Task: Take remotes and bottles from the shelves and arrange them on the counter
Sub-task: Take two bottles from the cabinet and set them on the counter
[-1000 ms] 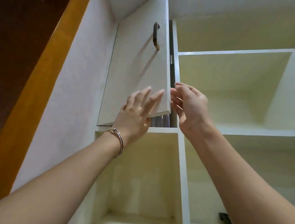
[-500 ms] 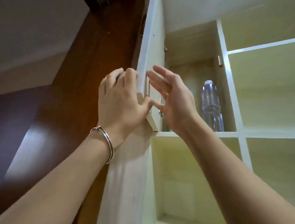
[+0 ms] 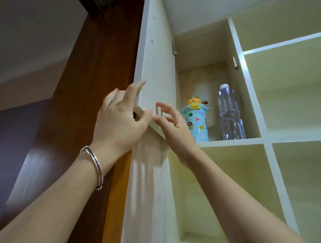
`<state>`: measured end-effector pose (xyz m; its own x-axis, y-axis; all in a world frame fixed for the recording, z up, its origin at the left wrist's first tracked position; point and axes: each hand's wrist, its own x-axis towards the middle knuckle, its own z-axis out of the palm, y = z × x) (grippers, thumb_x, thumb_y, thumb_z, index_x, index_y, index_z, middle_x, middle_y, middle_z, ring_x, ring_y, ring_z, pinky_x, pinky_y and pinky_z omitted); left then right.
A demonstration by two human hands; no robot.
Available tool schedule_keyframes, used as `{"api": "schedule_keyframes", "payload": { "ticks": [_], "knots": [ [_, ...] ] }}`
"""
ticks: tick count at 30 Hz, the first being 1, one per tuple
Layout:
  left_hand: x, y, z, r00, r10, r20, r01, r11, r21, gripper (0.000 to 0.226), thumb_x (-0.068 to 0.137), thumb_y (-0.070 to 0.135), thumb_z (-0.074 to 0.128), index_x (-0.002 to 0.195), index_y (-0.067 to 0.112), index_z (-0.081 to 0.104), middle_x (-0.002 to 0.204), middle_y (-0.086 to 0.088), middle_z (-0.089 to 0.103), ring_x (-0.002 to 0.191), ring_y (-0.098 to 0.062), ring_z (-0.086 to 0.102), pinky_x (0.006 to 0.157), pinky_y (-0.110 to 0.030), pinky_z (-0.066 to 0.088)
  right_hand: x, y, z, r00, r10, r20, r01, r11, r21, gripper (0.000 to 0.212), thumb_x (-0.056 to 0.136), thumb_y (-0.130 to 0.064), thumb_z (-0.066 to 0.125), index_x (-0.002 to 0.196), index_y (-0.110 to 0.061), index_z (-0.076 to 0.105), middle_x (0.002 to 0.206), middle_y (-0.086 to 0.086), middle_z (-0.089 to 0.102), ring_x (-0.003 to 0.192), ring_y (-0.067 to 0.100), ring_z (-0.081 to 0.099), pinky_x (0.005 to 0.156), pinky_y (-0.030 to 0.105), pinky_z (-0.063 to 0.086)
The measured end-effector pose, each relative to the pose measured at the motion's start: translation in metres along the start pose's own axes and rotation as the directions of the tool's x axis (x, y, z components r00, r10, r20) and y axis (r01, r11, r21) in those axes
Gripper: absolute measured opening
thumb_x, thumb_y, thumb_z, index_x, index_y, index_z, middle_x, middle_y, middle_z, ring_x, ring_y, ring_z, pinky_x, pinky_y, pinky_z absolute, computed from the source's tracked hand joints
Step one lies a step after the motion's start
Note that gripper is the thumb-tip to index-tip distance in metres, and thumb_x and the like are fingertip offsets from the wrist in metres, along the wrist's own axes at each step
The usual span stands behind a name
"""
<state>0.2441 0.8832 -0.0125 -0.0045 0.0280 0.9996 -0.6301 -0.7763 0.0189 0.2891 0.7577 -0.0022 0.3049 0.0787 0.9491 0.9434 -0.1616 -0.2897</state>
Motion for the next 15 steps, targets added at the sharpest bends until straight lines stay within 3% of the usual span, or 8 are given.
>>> {"api": "schedule_keyframes", "payload": {
  "ticks": [3, 6, 8, 10, 12, 13, 15],
  "knots": [
    [-0.004, 0.005, -0.002, 0.999, 0.03, -0.015, -0.03, 0.999, -0.03, 0.057, 0.084, 0.036, 0.051, 0.139, 0.031, 0.035, 0.14, -0.005, 0.042, 0.133, -0.026, 0.033, 0.1, -0.035, 0.034, -0.003, 0.003, -0.007, 0.999, 0.019, 0.028, -0.017, 0.998, -0.057, 0.037, 0.089, -0.028, 0.057, 0.126, -0.033, 0.052, 0.128, -0.012, 0.047, 0.125, 0.012, 0.046, 0.108, 0.034, 0.039],
    [-0.011, 0.02, 0.004, 0.983, 0.131, -0.126, -0.117, 0.987, 0.111, 0.051, 0.077, 0.033, 0.05, 0.125, 0.017, 0.053, 0.139, -0.013, 0.041, 0.136, -0.031, 0.027, 0.11, -0.042, 0.028, -0.005, 0.007, -0.024, 0.993, 0.062, 0.103, -0.042, 0.982, -0.184, 0.035, 0.088, -0.03, 0.058, 0.123, -0.033, 0.055, 0.123, -0.013, 0.054, 0.12, 0.016, 0.053, 0.104, 0.036, 0.044],
    [-0.015, 0.038, 0.016, 0.935, 0.287, -0.208, -0.24, 0.945, 0.222, 0.042, 0.076, 0.025, 0.054, 0.116, 0.012, 0.057, 0.138, -0.016, 0.042, 0.136, -0.034, 0.026, 0.111, -0.043, 0.024, -0.007, 0.009, -0.042, 0.988, 0.082, 0.132, -0.039, 0.953, -0.299, 0.025, 0.086, -0.03, 0.057, 0.11, -0.029, 0.063, 0.118, -0.002, 0.065, 0.113, 0.017, 0.059, 0.099, 0.036, 0.048],
    [-0.01, 0.059, 0.033, 0.918, 0.348, -0.19, -0.318, 0.933, 0.168, 0.038, 0.075, 0.026, 0.051, 0.109, 0.012, 0.06, 0.127, -0.012, 0.052, 0.124, -0.031, 0.039, 0.103, -0.036, 0.03, -0.007, 0.011, -0.07, 0.995, 0.059, 0.074, -0.023, 0.907, -0.42, 0.025, 0.084, -0.025, 0.055, 0.105, -0.02, 0.068, 0.102, 0.002, 0.072, 0.097, 0.012, 0.065, 0.086, 0.023, 0.052],
    [0.001, 0.08, 0.054, 0.979, 0.203, -0.021, -0.203, 0.979, -0.031, 0.041, 0.073, 0.035, 0.044, 0.106, 0.018, 0.061, 0.116, -0.003, 0.057, 0.113, -0.026, 0.047, 0.096, -0.031, 0.034, -0.007, 0.007, -0.104, 0.998, -0.001, -0.069, -0.033, 0.873, -0.487, 0.019, 0.085, -0.02, 0.054, 0.098, -0.018, 0.069, 0.078, -0.006, 0.067, 0.072, 0.002, 0.06, 0.062, 0.007, 0.045],
    [0.008, 0.086, 0.065, 0.992, 0.112, 0.059, -0.107, 0.991, -0.085, 0.042, 0.072, 0.037, 0.042, 0.105, 0.02, 0.061, 0.115, 0.0, 0.057, 0.112, -0.023, 0.048, 0.095, -0.032, 0.036, -0.006, 0.003, -0.121, 0.989, -0.039, -0.142, -0.038, 0.862, -0.505, 0.016, 0.085, -0.018, 0.054, 0.093, -0.02, 0.068, 0.071, -0.011, 0.062, 0.067, 0.0, 0.057, 0.057, 0.007, 0.042],
    [0.023, 0.092, 0.09, 0.989, -0.017, 0.149, 0.037, 0.99, -0.134, 0.036, 0.077, 0.038, 0.045, 0.105, 0.02, 0.061, 0.118, -0.001, 0.058, 0.109, -0.024, 0.051, 0.093, -0.033, 0.043, -0.003, -0.004, -0.149, 0.969, -0.106, -0.223, -0.02, 0.866, -0.5, 0.016, 0.084, -0.014, 0.055, 0.092, -0.021, 0.067, 0.073, -0.008, 0.063, 0.071, 0.007, 0.059, 0.068, 0.018, 0.049]
  ]
}}
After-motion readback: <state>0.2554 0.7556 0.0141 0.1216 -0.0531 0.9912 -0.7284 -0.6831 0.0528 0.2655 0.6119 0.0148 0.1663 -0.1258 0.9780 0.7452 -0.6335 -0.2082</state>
